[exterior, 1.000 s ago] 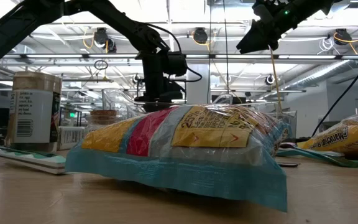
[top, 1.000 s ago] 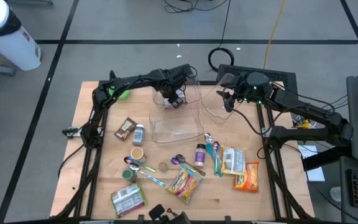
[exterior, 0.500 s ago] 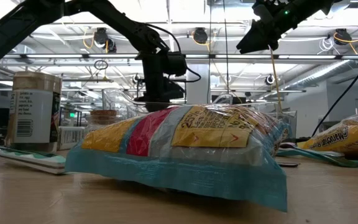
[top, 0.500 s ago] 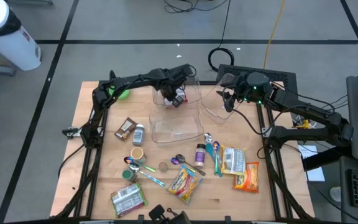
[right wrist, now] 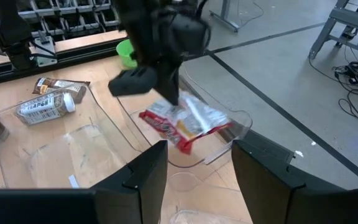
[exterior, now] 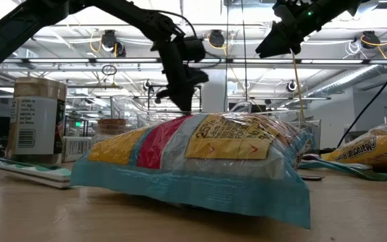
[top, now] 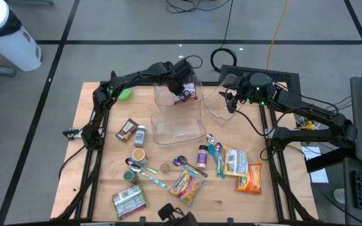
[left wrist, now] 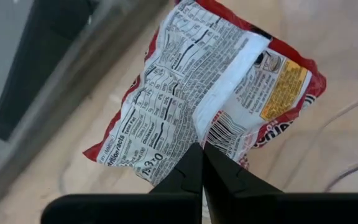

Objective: Pick & Place Food Item
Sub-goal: Put the red noodle pack into the top left transparent bin

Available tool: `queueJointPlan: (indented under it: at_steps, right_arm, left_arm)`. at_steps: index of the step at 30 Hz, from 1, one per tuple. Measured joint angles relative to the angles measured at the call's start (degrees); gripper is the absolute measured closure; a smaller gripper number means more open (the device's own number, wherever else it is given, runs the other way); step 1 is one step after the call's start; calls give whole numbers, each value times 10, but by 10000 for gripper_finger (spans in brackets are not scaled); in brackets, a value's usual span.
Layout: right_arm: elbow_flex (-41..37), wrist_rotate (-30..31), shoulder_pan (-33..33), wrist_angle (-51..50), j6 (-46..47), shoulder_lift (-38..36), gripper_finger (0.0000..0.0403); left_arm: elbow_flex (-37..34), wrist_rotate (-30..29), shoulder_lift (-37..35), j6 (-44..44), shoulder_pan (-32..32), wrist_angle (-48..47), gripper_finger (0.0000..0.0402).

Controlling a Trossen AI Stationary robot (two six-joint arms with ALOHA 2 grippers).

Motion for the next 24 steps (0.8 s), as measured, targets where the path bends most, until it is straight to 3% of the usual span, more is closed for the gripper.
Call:
queueJointPlan:
  at_steps: [11,18,24]
  right_arm:
    - [0,-9,-1,17,49,0,232]
    - [0,-164,-49,44,133,0,232]
    - [0,-182,-106,42,194,0,232]
  left_arm:
    - [106,4,0,5,-3,1,400]
    - [144,27,-1,14,-24,28,401]
    - [153,17,-1,16,-50,82,401]
